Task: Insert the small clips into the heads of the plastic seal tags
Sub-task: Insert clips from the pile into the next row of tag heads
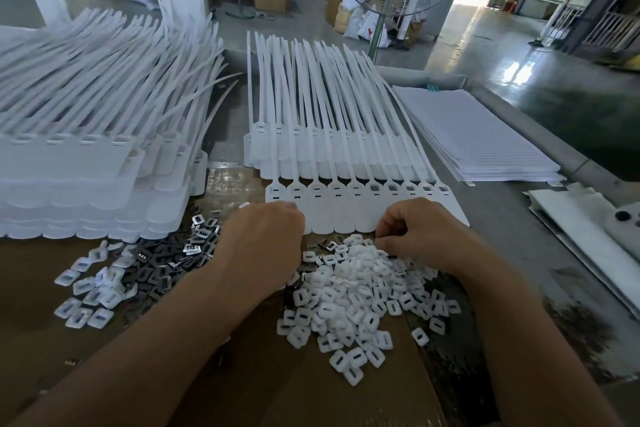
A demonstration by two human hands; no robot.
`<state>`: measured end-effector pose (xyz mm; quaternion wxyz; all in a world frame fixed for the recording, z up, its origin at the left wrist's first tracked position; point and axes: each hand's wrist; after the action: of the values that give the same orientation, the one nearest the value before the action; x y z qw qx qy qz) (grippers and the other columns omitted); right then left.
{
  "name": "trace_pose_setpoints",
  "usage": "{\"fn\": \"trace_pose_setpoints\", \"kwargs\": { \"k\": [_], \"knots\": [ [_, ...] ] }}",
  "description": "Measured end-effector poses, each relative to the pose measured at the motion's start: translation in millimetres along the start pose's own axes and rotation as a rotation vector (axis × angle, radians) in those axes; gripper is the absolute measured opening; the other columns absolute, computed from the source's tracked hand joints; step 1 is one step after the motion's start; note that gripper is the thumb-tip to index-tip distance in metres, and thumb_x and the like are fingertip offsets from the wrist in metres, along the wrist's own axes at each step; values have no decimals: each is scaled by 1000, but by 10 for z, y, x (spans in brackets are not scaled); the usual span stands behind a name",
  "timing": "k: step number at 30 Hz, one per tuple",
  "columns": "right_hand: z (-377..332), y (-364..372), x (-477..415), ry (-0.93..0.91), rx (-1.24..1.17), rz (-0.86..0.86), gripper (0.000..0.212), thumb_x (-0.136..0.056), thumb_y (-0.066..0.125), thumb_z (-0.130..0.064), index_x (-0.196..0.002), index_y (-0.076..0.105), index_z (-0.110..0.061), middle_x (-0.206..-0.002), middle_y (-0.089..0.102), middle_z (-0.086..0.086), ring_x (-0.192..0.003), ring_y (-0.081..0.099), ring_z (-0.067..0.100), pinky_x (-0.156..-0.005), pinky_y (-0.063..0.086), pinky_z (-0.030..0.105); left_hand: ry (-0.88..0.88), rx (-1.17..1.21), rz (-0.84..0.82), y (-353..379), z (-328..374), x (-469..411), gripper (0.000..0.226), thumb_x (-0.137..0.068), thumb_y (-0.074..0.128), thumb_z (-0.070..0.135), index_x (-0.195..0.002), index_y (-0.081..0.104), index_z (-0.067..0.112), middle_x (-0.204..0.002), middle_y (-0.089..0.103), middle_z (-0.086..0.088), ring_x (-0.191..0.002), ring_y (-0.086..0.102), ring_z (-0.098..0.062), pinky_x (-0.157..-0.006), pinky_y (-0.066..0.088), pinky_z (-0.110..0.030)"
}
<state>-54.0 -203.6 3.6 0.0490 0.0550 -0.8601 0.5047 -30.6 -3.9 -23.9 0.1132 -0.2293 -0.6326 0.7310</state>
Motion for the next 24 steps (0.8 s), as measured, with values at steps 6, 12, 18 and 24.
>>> {"fn": "trace_pose_setpoints", "kwargs": {
  "k": [6,12,18,24],
  "knots": [
    [61,-29,29,-38,-176,24,14,-78,70,-16,-71,62,-24,-61,63,-11,-55,56,-5,-56,41,11,3,5,3,-6,-3,20,32,-84,39,4,-106,61,16,-112,61,4,-96,61,-14,-78,48,-24],
    [112,-58,-43,-60,-414,171,22,-81,65,-2,-79,64,-24,-77,67,-11,-73,61,0,-68,48,12,8,3,3,-3,-11,10,33,-83,39,3,-105,61,15,-113,60,4,-99,60,-14,-81,46,-24],
    [122,-150,-287,-69,-297,279,26,-83,62,-4,-71,64,-26,-73,63,-12,-68,56,-1,-58,41,3,4,8,-8,-24,-5,10,25,-81,44,5,-97,60,14,-101,61,4,-90,60,-15,-73,42,-23],
    [194,-36,-543,-9,-362,330,31,-85,58,-2,-69,62,-28,-72,62,-11,-70,56,5,-72,46,23,22,-5,-16,-23,-5,6,28,-83,43,6,-102,60,15,-107,60,4,-94,60,-15,-78,44,-24]
  ]
}}
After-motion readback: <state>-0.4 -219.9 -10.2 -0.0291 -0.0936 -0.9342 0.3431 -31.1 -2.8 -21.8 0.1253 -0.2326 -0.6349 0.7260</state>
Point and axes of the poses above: each hand's wrist, its own x-axis away from the middle knuckle, its own y-axis out of the palm, z = x × y
